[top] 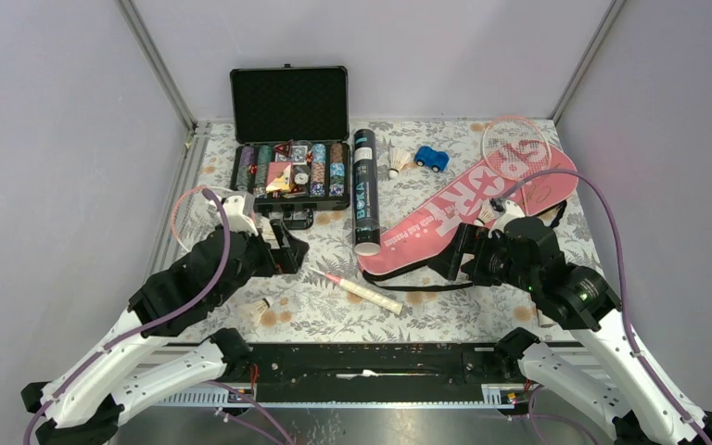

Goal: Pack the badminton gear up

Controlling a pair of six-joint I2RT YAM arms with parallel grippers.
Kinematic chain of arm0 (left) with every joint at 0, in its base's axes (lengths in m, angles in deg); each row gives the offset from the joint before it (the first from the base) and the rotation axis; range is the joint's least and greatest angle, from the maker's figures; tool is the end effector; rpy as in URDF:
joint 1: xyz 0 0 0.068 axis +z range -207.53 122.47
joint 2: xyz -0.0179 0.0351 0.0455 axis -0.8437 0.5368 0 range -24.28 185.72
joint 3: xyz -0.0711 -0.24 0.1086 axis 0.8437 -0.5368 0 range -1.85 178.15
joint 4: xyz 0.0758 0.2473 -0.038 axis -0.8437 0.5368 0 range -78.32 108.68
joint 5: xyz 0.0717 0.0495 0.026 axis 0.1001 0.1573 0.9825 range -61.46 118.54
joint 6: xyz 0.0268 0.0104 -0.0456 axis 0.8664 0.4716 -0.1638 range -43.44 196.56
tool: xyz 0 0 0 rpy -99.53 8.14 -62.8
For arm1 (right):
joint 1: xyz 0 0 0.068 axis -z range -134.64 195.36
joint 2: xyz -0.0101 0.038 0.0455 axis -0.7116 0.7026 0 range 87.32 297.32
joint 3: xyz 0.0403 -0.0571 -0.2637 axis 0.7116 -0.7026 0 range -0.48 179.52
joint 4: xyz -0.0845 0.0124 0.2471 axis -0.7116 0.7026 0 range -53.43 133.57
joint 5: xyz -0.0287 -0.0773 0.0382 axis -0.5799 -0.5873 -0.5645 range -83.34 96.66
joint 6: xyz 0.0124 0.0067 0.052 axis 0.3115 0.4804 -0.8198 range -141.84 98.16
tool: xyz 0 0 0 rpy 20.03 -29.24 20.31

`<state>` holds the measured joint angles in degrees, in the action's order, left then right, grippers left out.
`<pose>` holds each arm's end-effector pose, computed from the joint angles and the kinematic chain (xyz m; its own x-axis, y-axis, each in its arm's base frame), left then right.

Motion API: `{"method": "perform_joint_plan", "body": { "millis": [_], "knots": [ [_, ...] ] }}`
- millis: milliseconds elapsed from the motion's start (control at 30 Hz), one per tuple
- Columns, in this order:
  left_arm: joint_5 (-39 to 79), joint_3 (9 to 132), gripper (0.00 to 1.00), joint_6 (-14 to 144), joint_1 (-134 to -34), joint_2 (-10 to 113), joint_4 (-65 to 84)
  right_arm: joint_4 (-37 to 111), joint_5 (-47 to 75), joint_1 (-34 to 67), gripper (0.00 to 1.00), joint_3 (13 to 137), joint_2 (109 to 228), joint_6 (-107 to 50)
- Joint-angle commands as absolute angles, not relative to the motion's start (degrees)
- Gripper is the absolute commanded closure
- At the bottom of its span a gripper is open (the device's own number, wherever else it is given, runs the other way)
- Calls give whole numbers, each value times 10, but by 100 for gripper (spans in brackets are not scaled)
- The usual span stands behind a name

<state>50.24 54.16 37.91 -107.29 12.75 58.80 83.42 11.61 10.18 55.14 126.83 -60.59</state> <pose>0.0848 -0.0799 0.3585 -0.5494 -0.2493 -0.7975 0.1990 0.8879 -0.4147 0.1036 0.0769 0.3511 -0.7231 0.2532 -0.6427 -0.2335 0.7860 0.5724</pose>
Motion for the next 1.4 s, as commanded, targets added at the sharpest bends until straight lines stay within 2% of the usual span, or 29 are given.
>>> {"method": "perform_joint_plan", "body": {
  "millis": [0,200,433,600,800,867,1000,1367],
  "knots": [
    [532,534,1,380,-1071,116,573,805,111,104,0,552,1272,-616],
    [551,502,1,404,-1070,98,554,764,102,104,0,538,1280,-622],
    [567,438,1,412,-1070,71,546,672,105,104,0,541,1361,-621],
    [554,418,1,402,-1071,64,550,559,130,104,4,548,1455,-616],
    [542,424,1,386,-1070,71,558,519,85,104,12,611,1620,-604],
    [537,425,1,385,-1071,73,557,488,82,104,11,622,1664,-597],
    [538,427,1,389,-1071,81,556,454,77,104,1,664,1750,-584],
    [509,443,1,383,-1071,93,558,501,47,106,0,811,1933,-553]
  ]
}}
